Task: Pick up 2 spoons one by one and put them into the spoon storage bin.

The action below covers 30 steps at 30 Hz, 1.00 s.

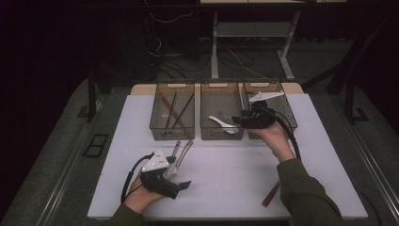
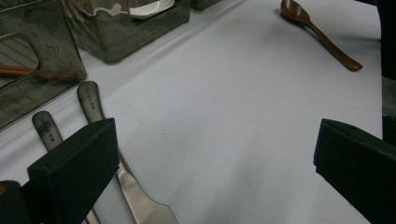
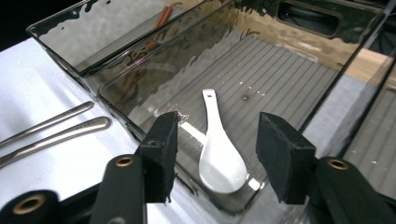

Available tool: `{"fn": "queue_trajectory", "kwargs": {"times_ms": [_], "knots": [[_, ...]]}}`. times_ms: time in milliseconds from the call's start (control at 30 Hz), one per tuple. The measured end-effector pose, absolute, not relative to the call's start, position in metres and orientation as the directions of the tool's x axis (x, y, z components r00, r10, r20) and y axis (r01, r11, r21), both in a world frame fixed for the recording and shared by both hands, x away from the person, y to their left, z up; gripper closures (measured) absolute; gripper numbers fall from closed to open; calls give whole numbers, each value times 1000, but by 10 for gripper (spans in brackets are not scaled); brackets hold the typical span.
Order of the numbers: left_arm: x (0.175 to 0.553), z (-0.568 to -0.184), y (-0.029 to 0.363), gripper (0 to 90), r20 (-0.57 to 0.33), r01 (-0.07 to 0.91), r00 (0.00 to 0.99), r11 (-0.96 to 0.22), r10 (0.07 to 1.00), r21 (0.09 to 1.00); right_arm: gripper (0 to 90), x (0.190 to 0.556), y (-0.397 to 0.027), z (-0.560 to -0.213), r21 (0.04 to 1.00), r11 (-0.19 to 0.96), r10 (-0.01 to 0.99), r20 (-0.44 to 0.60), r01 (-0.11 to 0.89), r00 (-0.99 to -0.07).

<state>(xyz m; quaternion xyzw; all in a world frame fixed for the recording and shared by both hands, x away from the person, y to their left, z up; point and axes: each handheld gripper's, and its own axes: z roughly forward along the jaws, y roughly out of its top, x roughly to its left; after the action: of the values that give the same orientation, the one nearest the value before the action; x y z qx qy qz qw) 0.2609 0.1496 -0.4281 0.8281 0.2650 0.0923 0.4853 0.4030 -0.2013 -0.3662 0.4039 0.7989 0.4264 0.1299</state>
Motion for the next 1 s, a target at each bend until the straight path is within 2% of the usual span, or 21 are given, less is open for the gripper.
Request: {"fn": "queue_trajectory", "kwargs": {"times_ms": [300, 500, 700, 1000], "knots": [[261, -428, 151, 0, -102, 349, 841, -388, 531, 853, 459, 382, -214, -364, 787, 332, 725, 140, 520, -674], [261, -427, 151, 0, -101, 348, 840, -386, 532, 854, 496, 363, -224, -369, 776, 356, 709, 139, 521, -692], [261, -428, 151, 0, -102, 349, 840, -388, 533, 853, 566, 348, -238, -379, 771, 365, 700, 143, 523, -699], [261, -427, 152, 0, -103, 349, 840, -384, 532, 855, 756, 328, -263, -392, 752, 387, 701, 137, 534, -700]]}}
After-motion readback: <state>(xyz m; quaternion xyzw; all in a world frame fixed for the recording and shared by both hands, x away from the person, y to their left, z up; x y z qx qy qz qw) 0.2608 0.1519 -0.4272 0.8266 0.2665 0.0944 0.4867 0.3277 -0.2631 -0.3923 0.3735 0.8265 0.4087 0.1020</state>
